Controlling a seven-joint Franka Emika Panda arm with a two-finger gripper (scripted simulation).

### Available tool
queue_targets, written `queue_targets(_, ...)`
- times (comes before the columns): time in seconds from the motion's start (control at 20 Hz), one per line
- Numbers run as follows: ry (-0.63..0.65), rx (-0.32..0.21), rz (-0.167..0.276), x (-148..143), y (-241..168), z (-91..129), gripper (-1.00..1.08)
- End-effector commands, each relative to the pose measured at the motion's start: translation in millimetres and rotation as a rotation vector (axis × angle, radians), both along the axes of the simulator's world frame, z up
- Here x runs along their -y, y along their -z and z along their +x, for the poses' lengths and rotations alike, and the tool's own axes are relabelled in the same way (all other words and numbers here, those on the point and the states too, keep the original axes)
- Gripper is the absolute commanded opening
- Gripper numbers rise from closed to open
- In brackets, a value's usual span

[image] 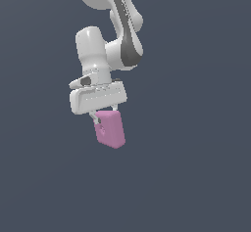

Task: Pick up the object and move it to a goal position.

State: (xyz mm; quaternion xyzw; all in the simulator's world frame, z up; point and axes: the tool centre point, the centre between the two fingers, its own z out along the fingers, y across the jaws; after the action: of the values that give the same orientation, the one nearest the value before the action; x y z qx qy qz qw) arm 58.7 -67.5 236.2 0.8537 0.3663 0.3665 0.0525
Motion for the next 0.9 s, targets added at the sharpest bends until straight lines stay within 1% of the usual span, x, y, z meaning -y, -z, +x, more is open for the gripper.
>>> queue_targets(0.0,-0.008,0.042,0.008,5.7,-11.9,6.8,-1.0)
queue_targets(0.35,-0.034,0.177,0.035,24.6,-49.4,25.5,-1.0)
queue_targets(0.85,-0.084,0.414,0.083,59.7,-117.8,47.9,-1.0)
